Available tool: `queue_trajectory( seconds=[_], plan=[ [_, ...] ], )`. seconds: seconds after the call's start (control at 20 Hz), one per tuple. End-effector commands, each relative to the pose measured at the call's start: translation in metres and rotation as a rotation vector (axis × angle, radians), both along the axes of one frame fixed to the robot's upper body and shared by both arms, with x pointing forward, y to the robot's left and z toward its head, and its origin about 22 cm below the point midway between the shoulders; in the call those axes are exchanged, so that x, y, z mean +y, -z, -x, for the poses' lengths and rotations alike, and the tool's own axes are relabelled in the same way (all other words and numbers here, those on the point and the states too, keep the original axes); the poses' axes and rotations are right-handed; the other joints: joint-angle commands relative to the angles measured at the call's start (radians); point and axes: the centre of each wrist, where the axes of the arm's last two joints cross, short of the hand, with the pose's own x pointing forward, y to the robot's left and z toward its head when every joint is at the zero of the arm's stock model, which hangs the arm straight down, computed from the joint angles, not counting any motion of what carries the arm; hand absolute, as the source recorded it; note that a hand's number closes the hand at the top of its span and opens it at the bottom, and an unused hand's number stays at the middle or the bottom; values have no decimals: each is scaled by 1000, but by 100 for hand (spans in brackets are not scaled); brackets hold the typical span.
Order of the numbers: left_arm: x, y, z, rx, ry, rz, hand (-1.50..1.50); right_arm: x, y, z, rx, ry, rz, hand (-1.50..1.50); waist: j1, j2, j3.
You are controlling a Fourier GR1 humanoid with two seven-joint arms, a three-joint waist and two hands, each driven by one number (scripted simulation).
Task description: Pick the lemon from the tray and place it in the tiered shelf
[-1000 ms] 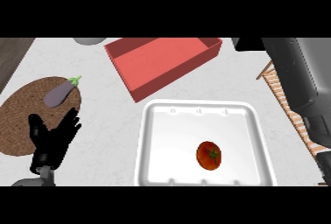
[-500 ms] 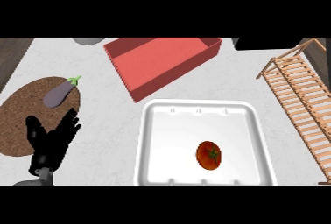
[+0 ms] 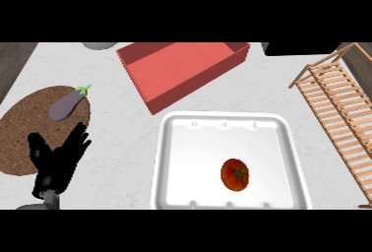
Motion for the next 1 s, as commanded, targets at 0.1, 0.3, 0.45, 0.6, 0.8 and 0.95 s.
queue_trajectory(
  seconds=[0.1,0.3,0.45,0.6,0.8,0.95],
  plan=[
    [-10,4,7,10,4,1,0,-41,-2,28,139,112,-123,150,10,5,-1],
    [0,4,7,13,26,3,0,-62,7,38,140,140,-115,150,29,13,-2],
    [-15,2,-12,32,30,-5,0,-60,19,38,136,173,-104,150,32,17,-2],
    [-5,-10,-23,8,35,-15,0,-88,43,53,142,169,-100,150,29,17,-1],
    [-15,-11,-28,21,27,-16,0,-80,32,60,139,157,-114,150,36,17,-2],
    [-6,-6,-16,12,36,7,0,-98,57,64,148,150,-75,150,40,19,-2]
  ],
)
